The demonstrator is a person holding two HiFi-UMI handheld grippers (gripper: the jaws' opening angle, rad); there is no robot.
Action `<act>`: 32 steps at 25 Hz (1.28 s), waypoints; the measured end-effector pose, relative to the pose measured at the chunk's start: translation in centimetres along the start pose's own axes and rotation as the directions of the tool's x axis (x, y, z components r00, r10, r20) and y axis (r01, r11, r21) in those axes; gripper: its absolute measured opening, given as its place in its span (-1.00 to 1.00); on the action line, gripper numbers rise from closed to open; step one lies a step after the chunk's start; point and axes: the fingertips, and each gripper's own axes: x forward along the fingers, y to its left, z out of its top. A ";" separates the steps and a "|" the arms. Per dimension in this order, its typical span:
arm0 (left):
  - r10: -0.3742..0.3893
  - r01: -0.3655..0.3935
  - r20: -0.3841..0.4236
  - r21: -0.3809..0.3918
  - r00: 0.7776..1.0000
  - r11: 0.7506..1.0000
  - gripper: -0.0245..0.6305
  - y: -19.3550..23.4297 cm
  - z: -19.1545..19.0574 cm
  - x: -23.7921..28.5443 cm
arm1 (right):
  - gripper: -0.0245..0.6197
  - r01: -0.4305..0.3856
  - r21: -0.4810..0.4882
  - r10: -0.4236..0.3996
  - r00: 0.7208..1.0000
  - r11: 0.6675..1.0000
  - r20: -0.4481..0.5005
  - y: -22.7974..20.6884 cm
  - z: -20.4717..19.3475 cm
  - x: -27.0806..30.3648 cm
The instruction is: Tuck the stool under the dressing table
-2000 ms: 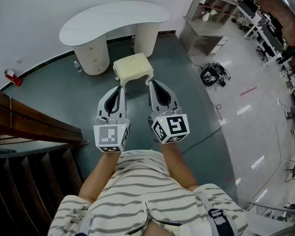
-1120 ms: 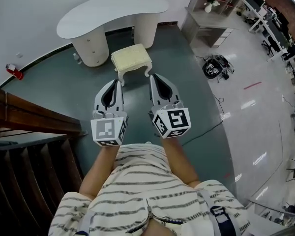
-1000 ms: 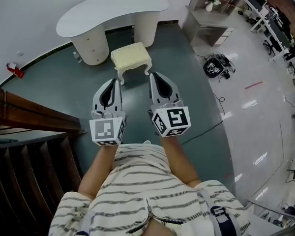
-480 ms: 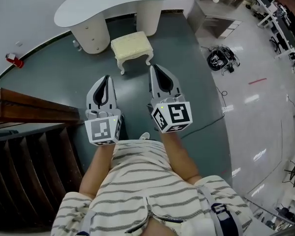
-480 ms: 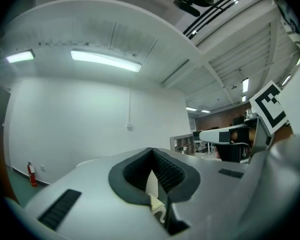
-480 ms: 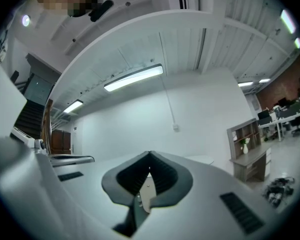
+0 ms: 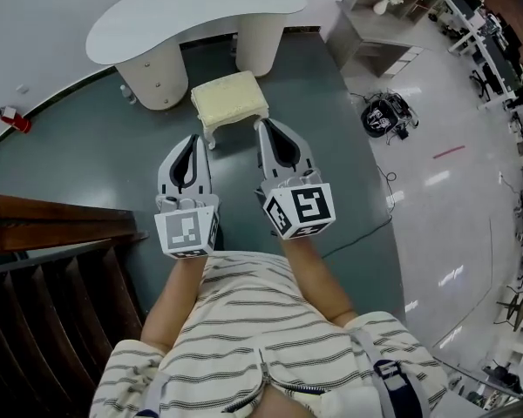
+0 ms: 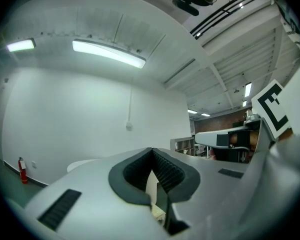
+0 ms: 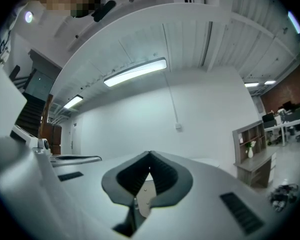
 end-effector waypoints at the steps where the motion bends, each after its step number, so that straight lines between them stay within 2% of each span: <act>1: -0.005 0.005 0.003 0.000 1.000 1.000 -0.91 0.6 0.1 1.0 | -0.89 0.004 -0.005 -0.004 1.000 1.000 0.004 -0.2 0.2 1.1; 8: -0.050 0.050 0.003 -0.017 0.999 0.999 -0.91 4.5 0.5 8.2 | -0.89 0.033 -0.020 -0.033 0.999 0.999 0.000 -1.3 1.1 9.0; 13: -0.084 0.084 0.004 -0.029 0.996 0.996 -0.91 7.8 0.7 12.2 | -0.89 0.018 -0.034 -0.018 1.000 0.999 -0.014 -0.7 1.1 14.2; 19: -0.117 0.116 -0.013 -0.056 0.993 0.992 -0.91 11.6 0.2 16.5 | -0.89 0.056 -0.038 -0.057 0.998 0.998 -0.025 -0.6 0.9 20.1; 25: -0.142 0.141 -0.005 -0.057 0.990 0.988 -0.91 15.1 0.0 18.4 | -0.89 0.094 -0.037 -0.094 0.996 0.995 0.000 0.4 0.8 24.2; 32: -0.158 0.157 -0.003 -0.078 0.987 0.985 -0.91 17.2 0.0 20.1 | -0.89 0.116 -0.053 -0.117 0.993 0.992 -0.006 0.8 1.2 26.9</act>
